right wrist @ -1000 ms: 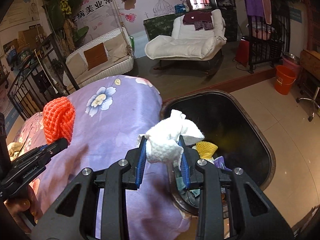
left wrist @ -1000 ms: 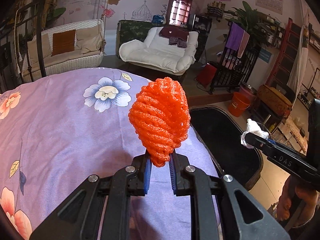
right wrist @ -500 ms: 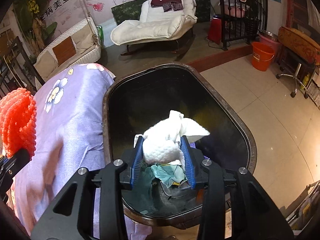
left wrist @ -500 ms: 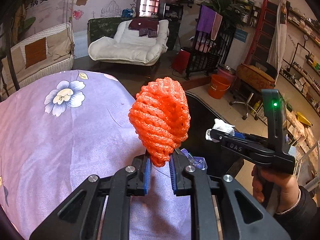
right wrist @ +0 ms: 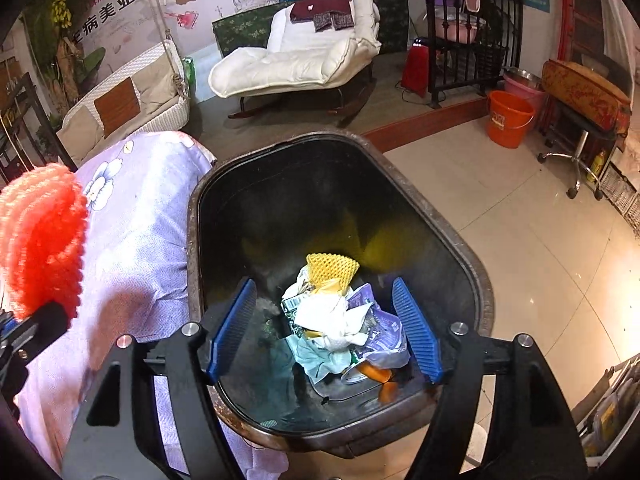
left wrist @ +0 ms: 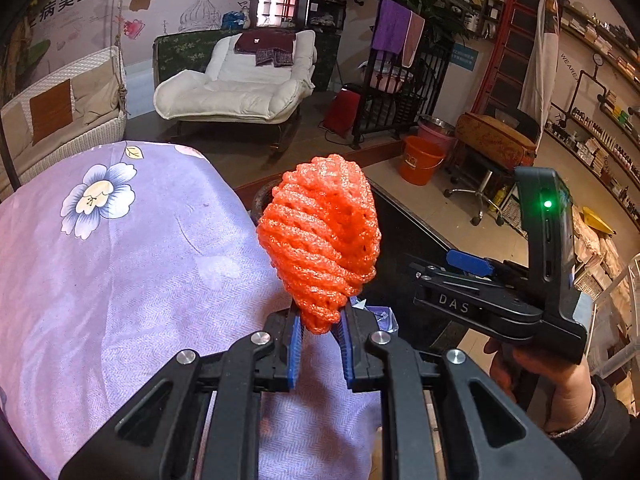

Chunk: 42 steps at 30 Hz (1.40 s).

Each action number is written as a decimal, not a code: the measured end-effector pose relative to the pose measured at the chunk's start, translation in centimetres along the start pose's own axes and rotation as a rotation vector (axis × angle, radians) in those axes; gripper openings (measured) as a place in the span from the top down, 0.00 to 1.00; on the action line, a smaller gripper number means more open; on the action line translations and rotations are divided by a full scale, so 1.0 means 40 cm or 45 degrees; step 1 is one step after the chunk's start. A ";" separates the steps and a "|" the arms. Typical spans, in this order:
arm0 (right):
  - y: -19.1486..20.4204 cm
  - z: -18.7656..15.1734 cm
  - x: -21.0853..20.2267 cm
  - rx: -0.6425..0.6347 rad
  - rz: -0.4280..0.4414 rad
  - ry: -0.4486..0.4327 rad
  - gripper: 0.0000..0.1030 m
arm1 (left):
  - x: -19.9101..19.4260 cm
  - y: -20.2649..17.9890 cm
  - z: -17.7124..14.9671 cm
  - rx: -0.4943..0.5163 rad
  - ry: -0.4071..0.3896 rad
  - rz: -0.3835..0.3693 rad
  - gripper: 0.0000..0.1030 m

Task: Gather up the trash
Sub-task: 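Lower the orange foam net into the bin and open the left gripper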

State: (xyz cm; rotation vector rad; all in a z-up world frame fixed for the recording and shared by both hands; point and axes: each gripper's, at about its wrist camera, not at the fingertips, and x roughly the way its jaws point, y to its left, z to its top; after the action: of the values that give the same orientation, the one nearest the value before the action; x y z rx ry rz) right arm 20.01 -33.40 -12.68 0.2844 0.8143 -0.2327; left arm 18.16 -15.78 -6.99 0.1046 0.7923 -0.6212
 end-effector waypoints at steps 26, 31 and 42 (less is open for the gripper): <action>-0.172 -0.039 -0.135 0.156 -0.206 -0.099 0.26 | 0.241 -0.179 0.033 0.202 0.237 -0.139 0.76; -0.196 -0.051 -0.156 0.181 -0.239 -0.103 0.23 | 0.263 -0.198 0.043 0.227 0.246 -0.135 0.51; -0.211 -0.054 -0.184 0.197 -0.247 -0.129 0.22 | 0.271 -0.205 0.040 0.267 0.228 -0.079 0.30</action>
State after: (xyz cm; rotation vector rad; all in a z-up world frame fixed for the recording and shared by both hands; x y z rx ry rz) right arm 11.02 -39.90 -9.96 0.3360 0.7246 -0.4896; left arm 20.38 -28.20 -12.23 0.3319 0.9040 -0.7606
